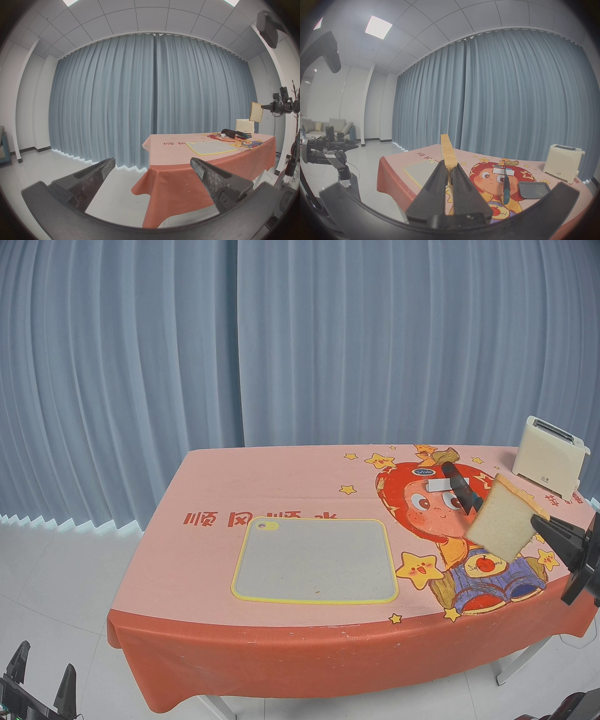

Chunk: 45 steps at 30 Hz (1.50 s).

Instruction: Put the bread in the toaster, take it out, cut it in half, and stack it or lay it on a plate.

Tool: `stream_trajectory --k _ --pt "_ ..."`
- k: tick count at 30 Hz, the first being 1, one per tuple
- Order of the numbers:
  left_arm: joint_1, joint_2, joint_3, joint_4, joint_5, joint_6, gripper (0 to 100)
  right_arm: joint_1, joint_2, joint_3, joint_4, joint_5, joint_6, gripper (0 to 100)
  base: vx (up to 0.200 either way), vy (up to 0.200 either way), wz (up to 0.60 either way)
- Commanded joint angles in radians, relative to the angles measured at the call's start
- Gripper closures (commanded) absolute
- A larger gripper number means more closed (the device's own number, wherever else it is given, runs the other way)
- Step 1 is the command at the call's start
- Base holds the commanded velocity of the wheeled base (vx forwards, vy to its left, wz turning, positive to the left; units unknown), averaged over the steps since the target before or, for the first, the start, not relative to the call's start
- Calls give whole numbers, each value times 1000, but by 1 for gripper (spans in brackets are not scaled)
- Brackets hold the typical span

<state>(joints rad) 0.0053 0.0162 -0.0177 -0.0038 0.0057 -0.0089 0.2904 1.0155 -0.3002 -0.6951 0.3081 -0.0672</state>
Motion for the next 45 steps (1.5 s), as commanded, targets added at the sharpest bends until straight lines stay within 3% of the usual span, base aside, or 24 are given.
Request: stream_trajectory --k 1,13,14,18,22,28,36,45 --pt "1 -16 18 -1 0 0 0 12 3 4 0 0 1 100 0 0 0" --pt "1 -16 18 1 0 0 0 70 3 1 -1 -1 23 100 0 0 0" --pt "1 -16 18 -1 0 0 0 93 6 -7 -4 -1 69 100 0 0 0" --pt "1 -16 18 -1 0 0 0 134 21 -17 -12 -3 152 100 0 0 0" --pt "1 -16 18 -1 0 0 0 167 54 -25 -14 -3 201 100 0 0 0" --pt "1 -16 18 -1 0 0 0 208 78 -27 -15 -3 225 100 0 0 0" --pt "1 -16 18 -1 0 0 0 266 87 -45 -15 -4 320 100 0 0 0" --pt "1 -16 18 -1 0 0 0 291 172 -43 -17 -6 342 100 0 0 0"
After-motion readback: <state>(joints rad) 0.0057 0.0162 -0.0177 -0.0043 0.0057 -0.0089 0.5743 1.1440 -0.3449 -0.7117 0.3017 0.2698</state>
